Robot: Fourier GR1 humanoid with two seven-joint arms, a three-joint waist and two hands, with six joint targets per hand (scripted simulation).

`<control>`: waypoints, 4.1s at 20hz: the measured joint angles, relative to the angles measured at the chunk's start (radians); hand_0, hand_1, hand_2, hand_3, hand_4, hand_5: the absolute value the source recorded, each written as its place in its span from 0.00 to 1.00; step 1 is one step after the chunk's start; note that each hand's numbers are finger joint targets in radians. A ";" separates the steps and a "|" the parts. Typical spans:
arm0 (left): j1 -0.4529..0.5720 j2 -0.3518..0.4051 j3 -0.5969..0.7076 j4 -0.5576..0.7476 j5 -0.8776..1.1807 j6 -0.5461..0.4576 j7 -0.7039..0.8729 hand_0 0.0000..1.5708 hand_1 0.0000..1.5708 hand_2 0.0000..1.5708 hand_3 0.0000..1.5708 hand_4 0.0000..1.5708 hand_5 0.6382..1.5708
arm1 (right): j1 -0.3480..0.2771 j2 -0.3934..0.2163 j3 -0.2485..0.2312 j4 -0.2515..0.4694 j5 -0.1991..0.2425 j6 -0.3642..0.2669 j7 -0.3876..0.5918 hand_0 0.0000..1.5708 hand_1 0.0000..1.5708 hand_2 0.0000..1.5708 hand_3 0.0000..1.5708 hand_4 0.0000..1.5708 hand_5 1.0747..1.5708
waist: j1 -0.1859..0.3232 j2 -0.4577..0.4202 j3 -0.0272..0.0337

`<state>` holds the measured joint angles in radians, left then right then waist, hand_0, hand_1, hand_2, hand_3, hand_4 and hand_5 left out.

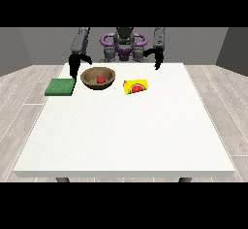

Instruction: Pick the cup and pour the ball into the bowl, then pick the bowl and place it on the pad

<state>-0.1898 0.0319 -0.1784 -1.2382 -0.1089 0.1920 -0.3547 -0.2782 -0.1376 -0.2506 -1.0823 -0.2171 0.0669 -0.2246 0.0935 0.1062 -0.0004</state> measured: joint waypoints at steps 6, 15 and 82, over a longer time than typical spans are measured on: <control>0.003 -0.005 0.006 -0.046 -0.010 -0.022 0.034 0.00 0.00 0.00 0.00 0.61 0.85 | -0.030 0.010 0.003 0.182 0.019 0.007 -0.117 0.00 0.00 0.00 0.00 0.23 1.00 | 0.000 -0.009 0.0005; 0.023 -0.003 -0.008 -0.154 -0.043 -0.045 0.093 0.00 0.00 0.00 0.00 0.61 0.84 | -0.052 0.000 -0.013 0.407 0.033 0.038 -0.313 0.00 0.00 0.00 0.00 0.24 1.00 | 0.016 0.001 -0.0066; 0.103 -0.028 -0.146 -0.059 -0.026 0.088 -0.129 0.00 0.00 0.00 0.00 0.77 0.75 | -0.277 -0.523 -0.185 0.550 -0.135 -0.068 0.017 0.38 0.38 0.38 0.40 0.46 0.59 | 0.001 0.113 0.0002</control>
<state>-0.0867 0.0037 -0.3246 -1.2972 -0.1352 0.2798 -0.4835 -0.5556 -0.6604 -0.4359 -0.5323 -0.3517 -0.0009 -0.2080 0.0948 0.2195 -0.0002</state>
